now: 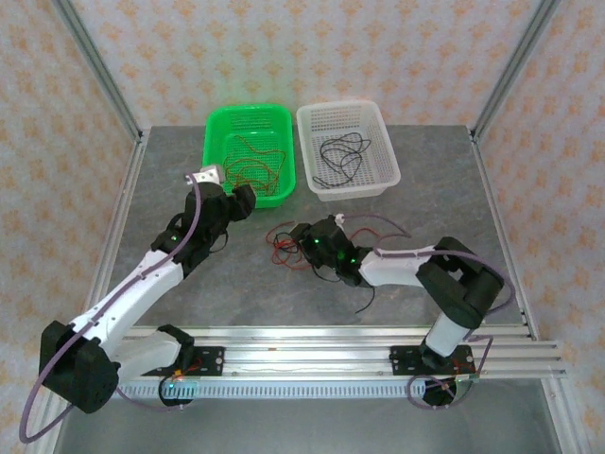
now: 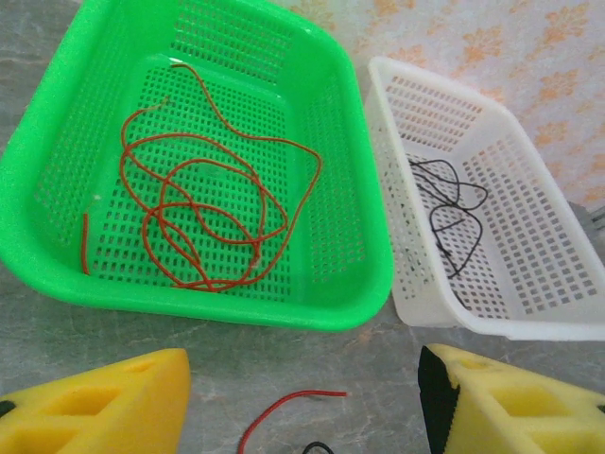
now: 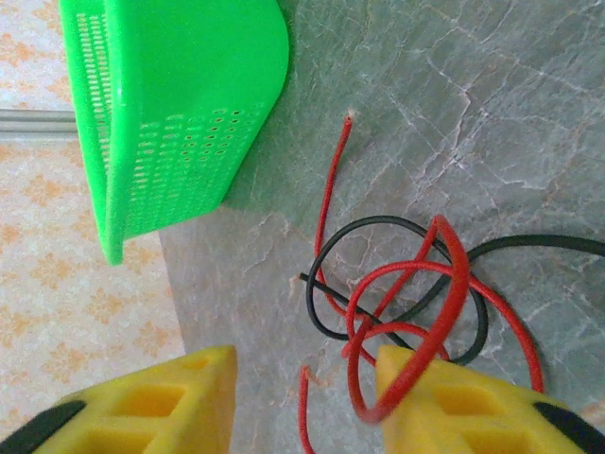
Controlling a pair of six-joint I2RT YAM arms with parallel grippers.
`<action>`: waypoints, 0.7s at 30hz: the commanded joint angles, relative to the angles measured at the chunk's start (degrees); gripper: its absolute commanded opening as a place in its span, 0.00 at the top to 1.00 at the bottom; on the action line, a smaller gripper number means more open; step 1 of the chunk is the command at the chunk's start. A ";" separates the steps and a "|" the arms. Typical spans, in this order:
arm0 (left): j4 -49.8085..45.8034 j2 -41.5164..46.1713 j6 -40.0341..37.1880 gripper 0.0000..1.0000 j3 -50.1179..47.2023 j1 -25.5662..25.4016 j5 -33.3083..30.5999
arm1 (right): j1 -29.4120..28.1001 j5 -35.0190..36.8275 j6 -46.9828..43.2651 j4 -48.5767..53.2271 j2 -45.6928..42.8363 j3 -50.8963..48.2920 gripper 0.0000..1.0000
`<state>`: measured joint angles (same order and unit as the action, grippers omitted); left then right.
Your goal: Untangle the cables
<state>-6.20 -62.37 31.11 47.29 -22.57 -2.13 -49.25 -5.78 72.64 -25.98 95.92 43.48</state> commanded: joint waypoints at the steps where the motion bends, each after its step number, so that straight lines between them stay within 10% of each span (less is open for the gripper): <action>1: -0.74 2.26 1.27 0.34 -1.11 -0.72 -0.88 | -0.40 2.20 -0.54 0.74 2.49 3.41 0.62; 9: -2.59 4.85 2.12 0.34 -2.62 -3.57 -1.02 | -0.38 5.00 -6.38 5.03 6.07 9.24 1.00; 21: 0.86 8.67 5.75 0.36 -12.20 -8.43 -2.31 | -0.35 3.51 -25.60 3.85 -4.15 9.14 1.00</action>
<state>-6.96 -54.83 35.09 37.41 -30.09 -3.09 -49.25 -2.63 55.00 -21.87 96.75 51.70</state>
